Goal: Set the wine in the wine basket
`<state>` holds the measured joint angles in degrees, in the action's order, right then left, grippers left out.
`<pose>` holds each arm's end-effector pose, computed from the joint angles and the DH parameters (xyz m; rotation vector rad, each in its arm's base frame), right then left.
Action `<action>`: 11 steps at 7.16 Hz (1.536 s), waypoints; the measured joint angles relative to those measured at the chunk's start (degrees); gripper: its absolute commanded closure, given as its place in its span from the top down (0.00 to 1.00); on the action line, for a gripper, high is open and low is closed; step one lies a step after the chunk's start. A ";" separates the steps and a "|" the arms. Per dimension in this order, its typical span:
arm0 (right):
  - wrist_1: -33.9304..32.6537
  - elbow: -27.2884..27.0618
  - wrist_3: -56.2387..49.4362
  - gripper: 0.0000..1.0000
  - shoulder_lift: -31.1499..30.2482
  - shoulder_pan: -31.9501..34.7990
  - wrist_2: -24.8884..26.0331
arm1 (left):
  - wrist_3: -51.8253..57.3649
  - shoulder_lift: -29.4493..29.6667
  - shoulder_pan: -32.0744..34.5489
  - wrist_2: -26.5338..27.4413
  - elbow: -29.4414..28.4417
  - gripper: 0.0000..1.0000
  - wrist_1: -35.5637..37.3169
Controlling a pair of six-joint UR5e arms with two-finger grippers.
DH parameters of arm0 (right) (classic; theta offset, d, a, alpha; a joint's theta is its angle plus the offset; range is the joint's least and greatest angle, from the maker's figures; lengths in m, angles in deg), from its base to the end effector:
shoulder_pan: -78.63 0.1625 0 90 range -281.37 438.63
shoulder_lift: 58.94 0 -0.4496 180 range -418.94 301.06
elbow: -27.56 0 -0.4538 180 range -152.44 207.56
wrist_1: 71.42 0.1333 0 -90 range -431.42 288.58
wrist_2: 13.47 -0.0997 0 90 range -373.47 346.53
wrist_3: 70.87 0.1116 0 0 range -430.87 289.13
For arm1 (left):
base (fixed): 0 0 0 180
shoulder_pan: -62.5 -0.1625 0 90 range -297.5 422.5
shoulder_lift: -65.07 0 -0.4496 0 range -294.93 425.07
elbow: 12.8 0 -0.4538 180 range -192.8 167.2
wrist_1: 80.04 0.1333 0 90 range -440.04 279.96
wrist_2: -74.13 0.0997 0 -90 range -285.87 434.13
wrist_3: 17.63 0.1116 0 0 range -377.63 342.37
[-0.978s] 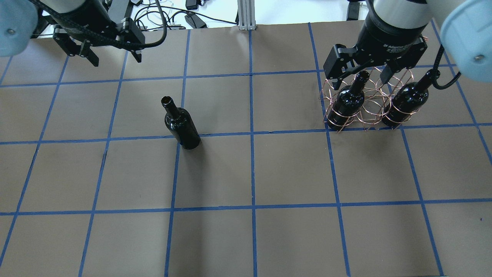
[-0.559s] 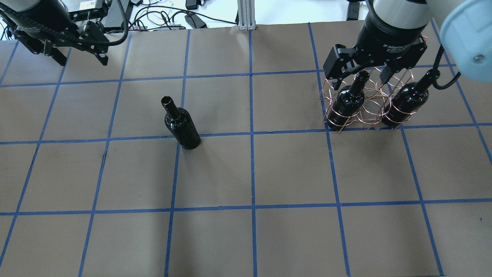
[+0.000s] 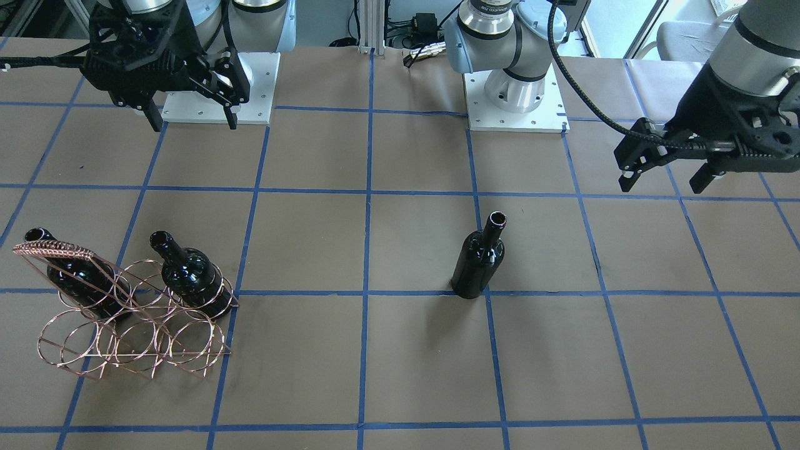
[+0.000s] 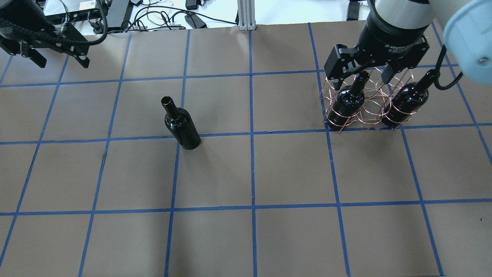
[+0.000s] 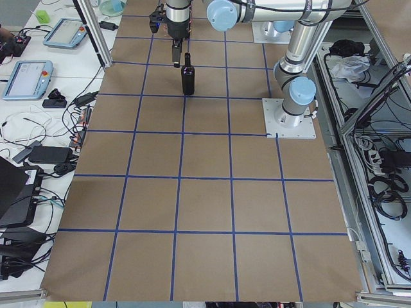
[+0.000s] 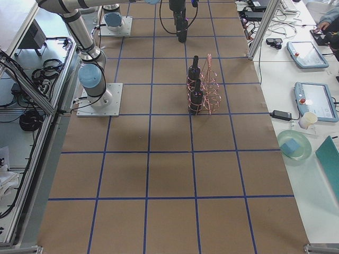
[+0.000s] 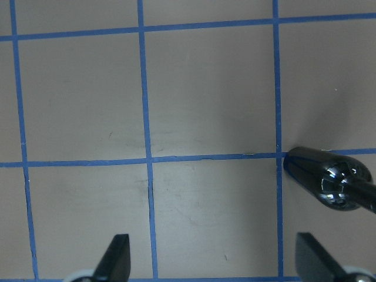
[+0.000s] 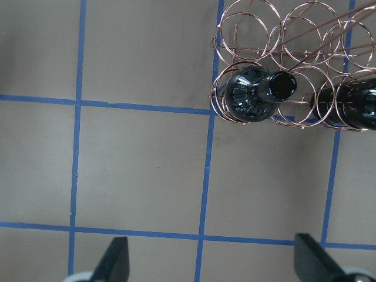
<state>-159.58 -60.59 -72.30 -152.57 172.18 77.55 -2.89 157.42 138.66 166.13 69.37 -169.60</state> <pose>0.1639 -0.5207 0.5495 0.1348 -3.1205 0.0997 0.0133 -0.5949 0.5544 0.0214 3.0790 -0.1410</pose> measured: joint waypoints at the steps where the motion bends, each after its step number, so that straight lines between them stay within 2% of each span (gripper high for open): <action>1: 0.05 0.00 0.02 1.00 0.01 -0.04 -0.17 | 0.04 -0.35 -1.69 0.16 -0.03 1.00 -0.16; 5: 0.13 0.07 0.47 1.00 0.25 -0.37 -0.79 | 0.03 -1.35 -3.50 -0.27 0.61 1.00 -1.56; 8: -4.81 1.12 2.25 1.00 3.90 0.44 -2.94 | 0.10 -2.35 -3.33 -0.40 1.28 1.00 -3.27; 9: -5.74 3.28 5.77 1.00 6.33 2.19 -3.30 | 0.11 -2.73 -3.29 -0.42 1.54 1.00 -3.47; 11: -6.22 10.69 16.26 1.00 13.57 9.83 -1.76 | 0.12 -2.99 -3.25 -0.50 1.65 1.00 -3.52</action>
<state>-165.80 -49.90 -56.04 -139.00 182.01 75.79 -2.77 154.43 135.40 165.63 71.02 -173.12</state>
